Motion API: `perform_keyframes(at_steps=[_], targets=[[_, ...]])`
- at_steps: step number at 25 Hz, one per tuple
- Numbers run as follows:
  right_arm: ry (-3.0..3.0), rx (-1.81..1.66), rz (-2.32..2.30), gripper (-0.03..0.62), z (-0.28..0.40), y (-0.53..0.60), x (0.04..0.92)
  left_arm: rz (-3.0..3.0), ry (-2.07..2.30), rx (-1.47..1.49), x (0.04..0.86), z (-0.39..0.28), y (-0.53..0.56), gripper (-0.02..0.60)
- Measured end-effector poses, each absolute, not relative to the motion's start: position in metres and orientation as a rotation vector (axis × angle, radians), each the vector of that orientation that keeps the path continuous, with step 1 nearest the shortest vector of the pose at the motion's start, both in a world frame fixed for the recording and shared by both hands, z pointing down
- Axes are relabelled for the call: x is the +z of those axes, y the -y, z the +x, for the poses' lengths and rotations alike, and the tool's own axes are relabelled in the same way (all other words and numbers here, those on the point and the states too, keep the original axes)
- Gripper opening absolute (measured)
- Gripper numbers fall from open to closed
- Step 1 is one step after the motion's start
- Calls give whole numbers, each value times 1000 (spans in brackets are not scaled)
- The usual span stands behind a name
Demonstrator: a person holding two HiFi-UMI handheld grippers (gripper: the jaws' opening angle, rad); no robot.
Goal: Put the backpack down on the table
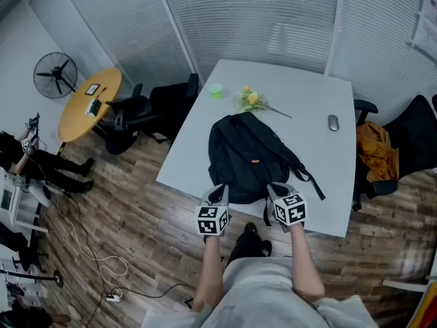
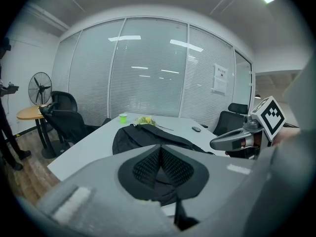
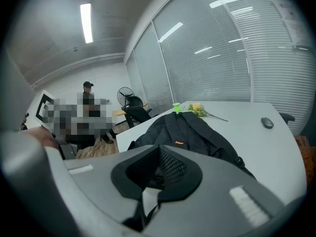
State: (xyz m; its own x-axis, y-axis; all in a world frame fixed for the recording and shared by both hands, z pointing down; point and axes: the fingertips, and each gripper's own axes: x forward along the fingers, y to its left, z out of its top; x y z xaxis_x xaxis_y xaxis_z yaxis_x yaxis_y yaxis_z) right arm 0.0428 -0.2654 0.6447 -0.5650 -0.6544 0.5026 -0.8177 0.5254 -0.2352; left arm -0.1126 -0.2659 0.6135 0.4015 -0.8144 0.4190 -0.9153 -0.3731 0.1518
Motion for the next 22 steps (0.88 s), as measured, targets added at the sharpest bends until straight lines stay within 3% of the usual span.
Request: perform_keyframes(at_steps=[12, 22], targets=[[2409, 634, 1206, -2, 41, 261, 648, 2219, 1429, 564, 631, -117, 257, 0], [2408, 608, 1180, -2, 31, 260, 647, 2302, 1454, 492, 620, -120, 256, 0]])
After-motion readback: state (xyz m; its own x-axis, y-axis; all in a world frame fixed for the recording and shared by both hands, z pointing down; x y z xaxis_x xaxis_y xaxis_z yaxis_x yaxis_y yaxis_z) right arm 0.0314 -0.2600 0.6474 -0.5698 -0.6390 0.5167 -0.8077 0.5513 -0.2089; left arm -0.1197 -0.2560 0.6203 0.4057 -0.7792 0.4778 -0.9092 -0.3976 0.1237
